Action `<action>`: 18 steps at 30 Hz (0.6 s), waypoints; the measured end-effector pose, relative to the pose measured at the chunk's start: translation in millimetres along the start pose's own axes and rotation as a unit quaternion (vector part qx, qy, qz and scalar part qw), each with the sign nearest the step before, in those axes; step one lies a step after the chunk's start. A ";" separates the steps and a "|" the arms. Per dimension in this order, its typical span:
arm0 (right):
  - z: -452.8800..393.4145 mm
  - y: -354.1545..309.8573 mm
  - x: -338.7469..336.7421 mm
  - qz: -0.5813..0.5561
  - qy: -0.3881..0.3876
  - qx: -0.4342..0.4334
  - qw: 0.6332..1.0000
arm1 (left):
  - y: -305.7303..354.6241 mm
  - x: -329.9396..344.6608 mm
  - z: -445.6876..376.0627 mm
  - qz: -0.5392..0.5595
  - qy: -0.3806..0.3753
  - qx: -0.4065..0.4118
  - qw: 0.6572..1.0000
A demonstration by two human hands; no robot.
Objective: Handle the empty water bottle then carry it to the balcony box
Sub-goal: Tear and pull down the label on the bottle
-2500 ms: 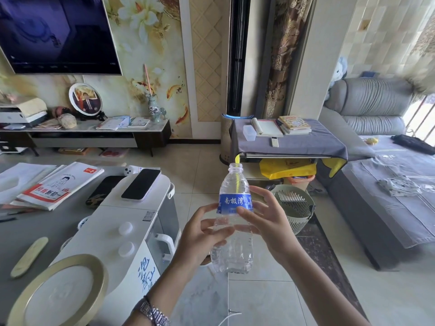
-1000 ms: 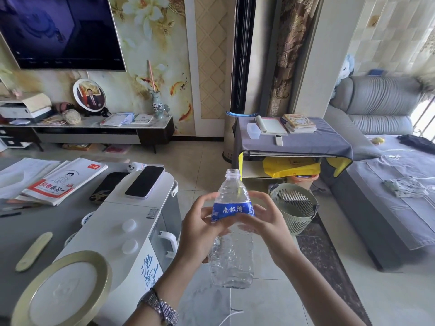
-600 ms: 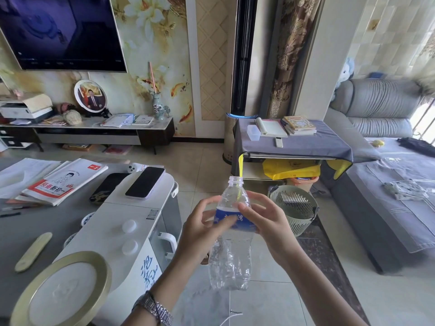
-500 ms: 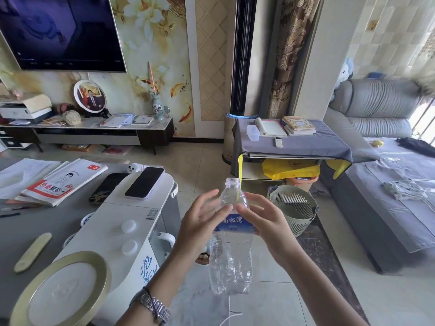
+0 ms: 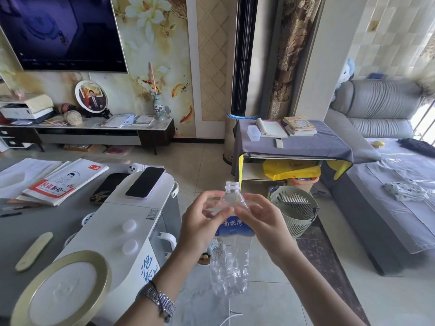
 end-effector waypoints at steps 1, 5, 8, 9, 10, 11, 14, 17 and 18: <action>-0.6 0.4 1.0 0.009 0.009 -0.006 1.000 | -0.4 1.2 -0.2 0.000 0.011 0.002 1.000; -2.4 0.1 3.9 0.002 0.023 -0.008 1.000 | -0.4 4.9 0.0 0.010 0.045 0.006 0.999; -2.3 0.1 4.5 -0.008 0.022 -0.003 1.000 | 0.5 4.9 1.6 0.036 0.052 -0.001 0.998; -2.0 0.7 4.7 -0.013 0.025 -0.002 1.000 | 0.8 4.8 2.2 0.044 0.052 -0.003 0.998; -1.7 1.4 5.0 -0.016 0.030 -0.002 0.999 | 0.9 4.7 2.5 0.047 0.051 -0.005 0.998; -1.5 2.0 5.4 -0.019 0.036 -0.002 0.999 | 0.6 4.5 2.7 0.049 0.050 -0.006 0.998; -1.0 2.6 6.6 -0.023 0.046 -0.001 0.999 | -0.3 5.2 4.4 0.059 0.048 -0.009 0.997; -1.0 3.1 6.4 -0.023 0.043 0.007 0.999 | -1.2 5.2 4.9 0.068 0.047 -0.018 0.996; -0.9 3.3 5.9 -0.026 0.039 0.015 0.999 | -2.2 4.8 4.8 0.070 0.047 -0.021 0.996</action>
Point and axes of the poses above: each hand's wrist, its own z-axis away from the middle knuckle, its own x-axis out of the palm, y = z × x, the point moved 1 cm from there along -z, towards the middle knuckle, and after that the axes turned 1 degree about y, right-handed, at the moved point
